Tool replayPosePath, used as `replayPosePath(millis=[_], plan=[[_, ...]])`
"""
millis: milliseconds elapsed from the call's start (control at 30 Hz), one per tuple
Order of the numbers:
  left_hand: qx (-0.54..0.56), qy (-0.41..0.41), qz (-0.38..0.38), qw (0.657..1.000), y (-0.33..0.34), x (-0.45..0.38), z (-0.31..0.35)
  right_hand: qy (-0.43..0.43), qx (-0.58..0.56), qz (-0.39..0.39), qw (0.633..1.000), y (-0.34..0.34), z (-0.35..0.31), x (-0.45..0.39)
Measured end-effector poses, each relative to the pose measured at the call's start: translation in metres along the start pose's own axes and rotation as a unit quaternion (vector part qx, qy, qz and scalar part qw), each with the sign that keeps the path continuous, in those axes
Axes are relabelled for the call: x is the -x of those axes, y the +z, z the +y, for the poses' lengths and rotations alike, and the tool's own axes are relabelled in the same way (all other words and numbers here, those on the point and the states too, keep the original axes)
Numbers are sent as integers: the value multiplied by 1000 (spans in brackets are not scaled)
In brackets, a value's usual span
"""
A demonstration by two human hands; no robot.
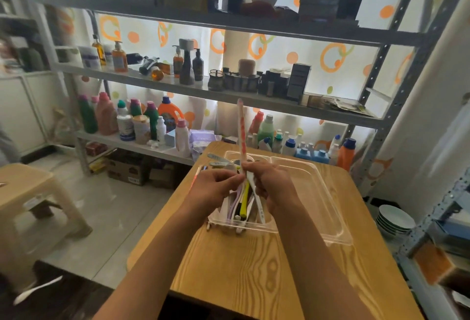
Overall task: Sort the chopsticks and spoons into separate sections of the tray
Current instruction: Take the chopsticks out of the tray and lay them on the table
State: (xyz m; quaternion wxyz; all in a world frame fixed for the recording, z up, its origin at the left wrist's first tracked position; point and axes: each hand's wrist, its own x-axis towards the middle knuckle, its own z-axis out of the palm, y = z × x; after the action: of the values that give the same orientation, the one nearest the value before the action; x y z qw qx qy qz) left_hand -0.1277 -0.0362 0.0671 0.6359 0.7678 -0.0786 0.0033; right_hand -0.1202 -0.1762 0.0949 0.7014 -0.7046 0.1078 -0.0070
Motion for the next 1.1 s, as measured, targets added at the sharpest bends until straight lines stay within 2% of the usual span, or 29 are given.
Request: replayPosePath(millis=[200, 333, 467, 600, 833, 967, 1100], plan=[[19, -22, 51, 998, -11, -7, -15, -29, 40, -51, 998, 18, 15, -15], [-58, -64, 144, 986, -36, -18, -31, -35, 145, 9, 989, 19, 20, -34], [-173, -135, 229, 948, -67, -28, -59, -32, 230, 57, 971, 7, 25, -54], [-287, -173, 226, 915, -77, -39, -90, -13, 251, 65, 966, 5, 33, -61], [-363, -195, 174, 894, -68, -47, -114, 32, 311, 77, 947, -20, 42, -72], [-412, -180, 139, 882, -67, -55, -115, 51, 361, 85, 927, -26, 49, -82], [-449, -182, 134, 864, -69, -58, -114, 50, 440, 78, 893, -19, 53, -87]])
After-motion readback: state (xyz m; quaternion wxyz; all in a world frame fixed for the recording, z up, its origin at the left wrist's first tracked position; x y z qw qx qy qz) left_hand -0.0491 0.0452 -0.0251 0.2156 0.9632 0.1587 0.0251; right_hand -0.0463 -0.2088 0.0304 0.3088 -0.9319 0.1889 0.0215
